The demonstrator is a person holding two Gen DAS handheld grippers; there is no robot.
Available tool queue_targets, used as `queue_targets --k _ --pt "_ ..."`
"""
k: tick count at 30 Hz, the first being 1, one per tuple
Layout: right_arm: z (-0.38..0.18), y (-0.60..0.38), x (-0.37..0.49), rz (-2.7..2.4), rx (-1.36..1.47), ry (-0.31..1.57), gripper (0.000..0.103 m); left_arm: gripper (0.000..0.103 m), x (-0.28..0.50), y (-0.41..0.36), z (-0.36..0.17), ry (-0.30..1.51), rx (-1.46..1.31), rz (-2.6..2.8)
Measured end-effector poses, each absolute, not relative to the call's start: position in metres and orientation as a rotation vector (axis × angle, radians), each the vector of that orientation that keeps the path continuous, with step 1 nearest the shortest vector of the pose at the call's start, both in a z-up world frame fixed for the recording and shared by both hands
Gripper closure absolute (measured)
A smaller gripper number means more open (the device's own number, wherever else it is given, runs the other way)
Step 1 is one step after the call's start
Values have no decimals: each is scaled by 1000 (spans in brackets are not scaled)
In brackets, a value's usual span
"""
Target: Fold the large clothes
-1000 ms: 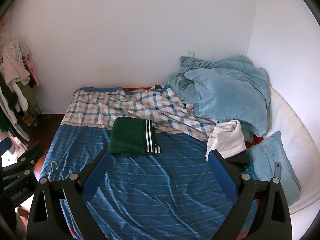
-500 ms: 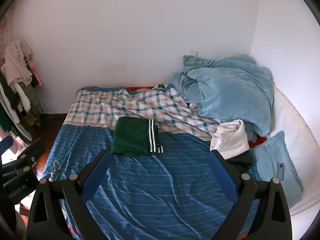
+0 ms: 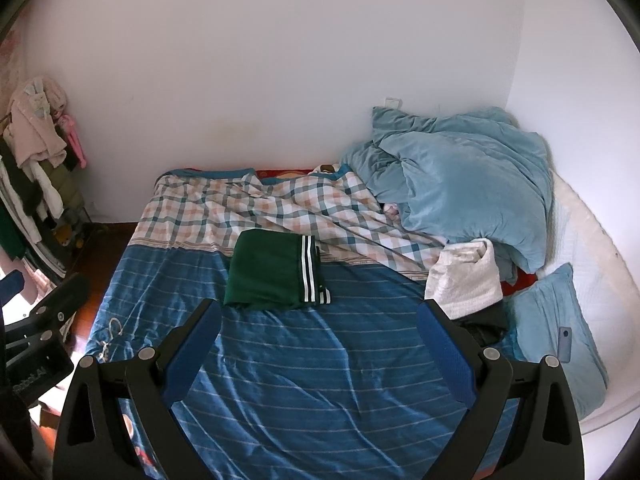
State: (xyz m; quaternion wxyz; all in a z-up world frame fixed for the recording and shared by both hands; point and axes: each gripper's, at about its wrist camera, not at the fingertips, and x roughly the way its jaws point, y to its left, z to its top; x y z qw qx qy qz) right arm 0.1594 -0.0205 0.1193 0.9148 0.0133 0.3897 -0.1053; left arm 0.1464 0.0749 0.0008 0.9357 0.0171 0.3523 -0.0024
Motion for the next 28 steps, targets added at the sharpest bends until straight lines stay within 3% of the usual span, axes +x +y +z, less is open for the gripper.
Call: queue_targets --k 28 --pt "109 -21 182 -192 39 811 2 1 154 78 -4 723 44 27"
